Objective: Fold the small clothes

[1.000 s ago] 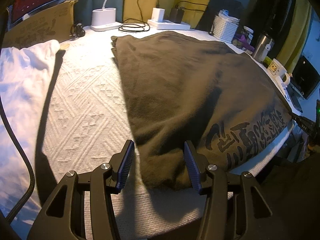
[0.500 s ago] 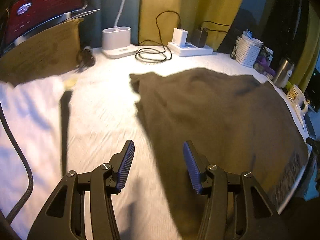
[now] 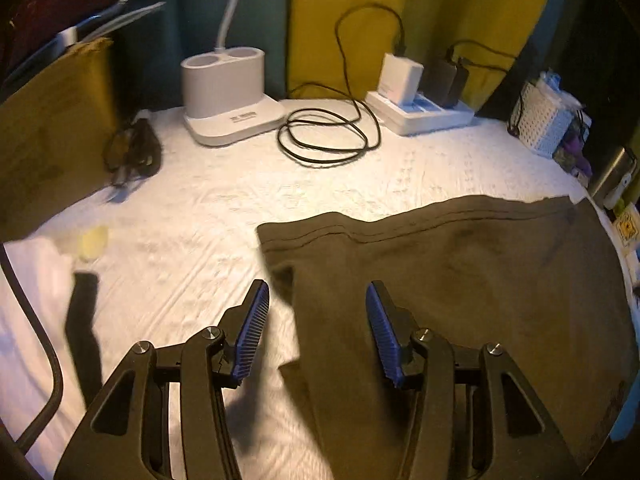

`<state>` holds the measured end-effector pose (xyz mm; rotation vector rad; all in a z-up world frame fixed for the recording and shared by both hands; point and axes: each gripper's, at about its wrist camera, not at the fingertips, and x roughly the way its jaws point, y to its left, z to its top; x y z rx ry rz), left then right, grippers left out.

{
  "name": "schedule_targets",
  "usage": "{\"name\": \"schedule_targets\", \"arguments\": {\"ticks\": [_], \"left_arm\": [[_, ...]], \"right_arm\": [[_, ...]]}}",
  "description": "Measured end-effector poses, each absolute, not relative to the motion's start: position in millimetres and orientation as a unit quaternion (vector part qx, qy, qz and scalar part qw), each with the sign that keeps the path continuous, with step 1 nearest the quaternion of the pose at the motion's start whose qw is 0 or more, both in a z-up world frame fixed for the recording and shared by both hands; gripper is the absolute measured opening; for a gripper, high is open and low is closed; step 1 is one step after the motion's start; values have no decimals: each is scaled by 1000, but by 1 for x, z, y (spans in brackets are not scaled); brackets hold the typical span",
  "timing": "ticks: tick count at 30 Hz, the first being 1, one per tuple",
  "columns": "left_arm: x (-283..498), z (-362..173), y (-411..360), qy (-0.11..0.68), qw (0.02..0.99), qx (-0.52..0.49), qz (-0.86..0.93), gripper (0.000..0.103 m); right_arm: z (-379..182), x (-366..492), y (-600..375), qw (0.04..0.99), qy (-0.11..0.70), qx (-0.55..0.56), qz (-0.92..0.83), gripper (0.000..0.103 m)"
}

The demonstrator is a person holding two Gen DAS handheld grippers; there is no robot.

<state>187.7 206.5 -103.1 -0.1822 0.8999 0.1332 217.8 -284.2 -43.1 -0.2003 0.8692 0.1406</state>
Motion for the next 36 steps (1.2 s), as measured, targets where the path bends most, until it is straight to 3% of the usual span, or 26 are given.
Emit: {"name": "schedule_targets", "arguments": {"ticks": [2, 4, 6, 14, 15, 17, 25, 32, 34, 35, 36], "left_arm": [[192, -107, 203, 440, 894, -73, 48, 17], [193, -109, 199, 440, 895, -52, 53, 17], [193, -110, 198, 440, 895, -38, 68, 10], [187, -112, 201, 432, 895, -33, 102, 7], [187, -111, 201, 432, 895, -33, 106, 6], [186, -109, 202, 427, 897, -33, 113, 6], [180, -106, 224, 423, 894, -41, 145, 1], [154, -78, 207, 397, 909, -66, 113, 4], [147, -73, 197, 393, 912, -67, 94, 15], [142, -71, 190, 390, 915, -68, 81, 31], [135, -69, 181, 387, 917, -72, 67, 38]], "right_arm": [[-42, 237, -277, 902, 413, -97, 86, 95], [-42, 256, -269, 902, 409, -103, 95, 95], [-43, 275, -260, 902, 402, -110, 112, 95], [-72, 337, -241, 881, 434, -153, 112, 94], [-71, 342, -244, 878, 442, -142, 115, 79], [-74, 348, -247, 873, 454, -121, 130, 59], [-74, 351, -252, 883, 440, -141, 85, 59], [-61, 330, -258, 885, 434, -159, 55, 59], [-52, 319, -260, 889, 428, -153, 53, 59], [-47, 311, -261, 892, 425, -147, 55, 59], [-44, 304, -260, 893, 422, -143, 57, 59]]}}
